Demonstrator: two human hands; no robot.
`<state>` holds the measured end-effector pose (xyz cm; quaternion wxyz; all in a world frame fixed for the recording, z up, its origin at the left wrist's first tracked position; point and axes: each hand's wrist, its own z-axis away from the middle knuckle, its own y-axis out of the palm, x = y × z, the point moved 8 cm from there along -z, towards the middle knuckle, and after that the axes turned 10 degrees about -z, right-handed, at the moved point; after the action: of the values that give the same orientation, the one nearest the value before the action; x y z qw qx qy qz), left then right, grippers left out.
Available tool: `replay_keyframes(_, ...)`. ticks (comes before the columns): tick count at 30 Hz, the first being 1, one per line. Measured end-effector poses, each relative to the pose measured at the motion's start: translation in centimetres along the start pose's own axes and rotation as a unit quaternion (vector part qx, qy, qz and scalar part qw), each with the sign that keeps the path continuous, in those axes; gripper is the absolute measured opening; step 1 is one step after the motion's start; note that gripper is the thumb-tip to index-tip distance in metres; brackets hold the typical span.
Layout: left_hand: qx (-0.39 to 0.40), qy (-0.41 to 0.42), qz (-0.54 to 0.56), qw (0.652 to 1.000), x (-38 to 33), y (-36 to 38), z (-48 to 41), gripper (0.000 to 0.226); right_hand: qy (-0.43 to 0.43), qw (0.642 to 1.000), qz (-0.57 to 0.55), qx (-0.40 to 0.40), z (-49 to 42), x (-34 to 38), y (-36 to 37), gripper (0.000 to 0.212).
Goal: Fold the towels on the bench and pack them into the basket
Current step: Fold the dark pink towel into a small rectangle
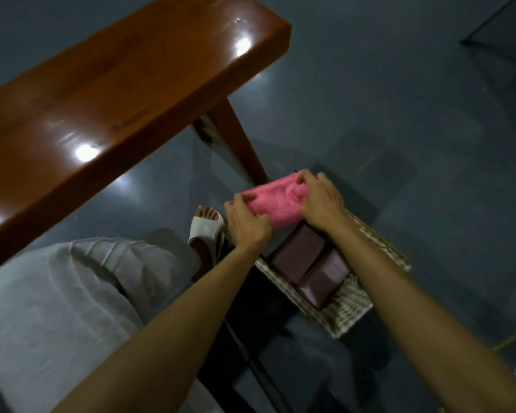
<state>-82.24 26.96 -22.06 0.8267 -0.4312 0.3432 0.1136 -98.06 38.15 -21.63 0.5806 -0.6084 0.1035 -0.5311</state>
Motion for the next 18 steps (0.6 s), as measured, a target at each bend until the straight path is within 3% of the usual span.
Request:
replay_keyframes(11,0.016,-0.078,-0.027,0.996,5.7,7.7,-0.9,0.042,-0.025,0.995,0.094,0.021,-0.7,-5.7,6.7,0.059)
replay_keyframes(15,0.016,-0.168,0.008,0.986,7.5,10.1,-1.3,0.035,-0.036,0.989,0.140,0.038,-1.5,-7.0,9.6,0.064)
replay_keyframes(18,0.029,-0.239,0.015,0.971,9.0,11.6,-2.1,0.043,-0.026,0.987,0.149,0.059,-3.0,-7.7,11.5,0.069)
